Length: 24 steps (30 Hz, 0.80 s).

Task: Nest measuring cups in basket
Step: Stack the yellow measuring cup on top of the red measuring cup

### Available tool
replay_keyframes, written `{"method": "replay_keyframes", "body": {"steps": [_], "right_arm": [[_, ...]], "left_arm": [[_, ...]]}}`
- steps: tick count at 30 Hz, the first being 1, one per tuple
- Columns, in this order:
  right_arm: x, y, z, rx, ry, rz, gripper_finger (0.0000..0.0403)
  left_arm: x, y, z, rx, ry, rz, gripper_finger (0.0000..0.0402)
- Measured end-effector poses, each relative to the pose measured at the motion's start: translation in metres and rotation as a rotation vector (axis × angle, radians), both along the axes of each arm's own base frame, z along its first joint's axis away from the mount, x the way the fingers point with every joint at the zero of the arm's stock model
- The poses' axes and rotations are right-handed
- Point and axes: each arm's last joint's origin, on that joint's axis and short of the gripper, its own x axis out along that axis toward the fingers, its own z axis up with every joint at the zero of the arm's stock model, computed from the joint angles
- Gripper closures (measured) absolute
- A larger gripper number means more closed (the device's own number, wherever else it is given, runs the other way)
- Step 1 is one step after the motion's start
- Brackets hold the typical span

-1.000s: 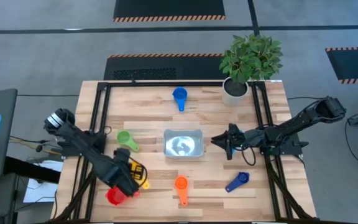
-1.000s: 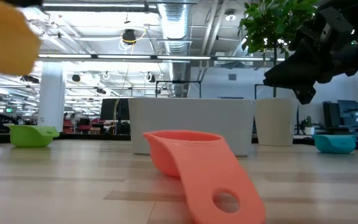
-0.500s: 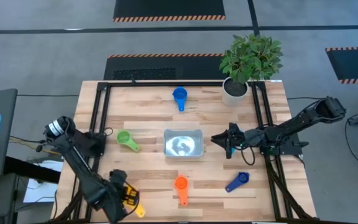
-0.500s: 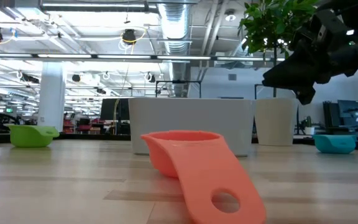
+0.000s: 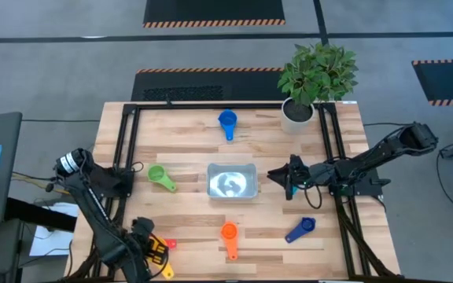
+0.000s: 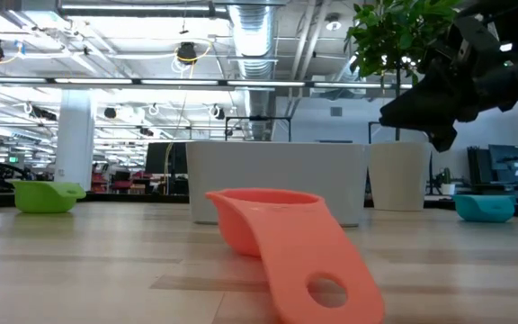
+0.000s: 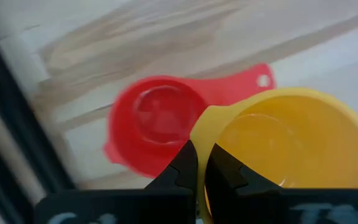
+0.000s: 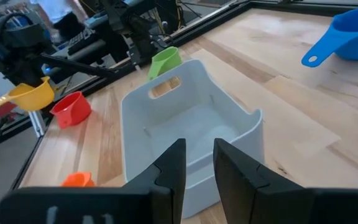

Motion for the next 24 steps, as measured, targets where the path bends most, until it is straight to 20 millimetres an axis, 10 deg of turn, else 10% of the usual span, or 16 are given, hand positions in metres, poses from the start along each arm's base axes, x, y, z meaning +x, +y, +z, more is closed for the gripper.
{"method": "replay_keyframes", "body": {"steps": [24], "right_arm": [[0.000, -0.001, 0.000, -0.015, 0.004, -0.023, 0.0294]], "left_arm": [[-0.015, -0.014, -0.036, 0.094, 0.165, -0.032, 0.0401]]}}
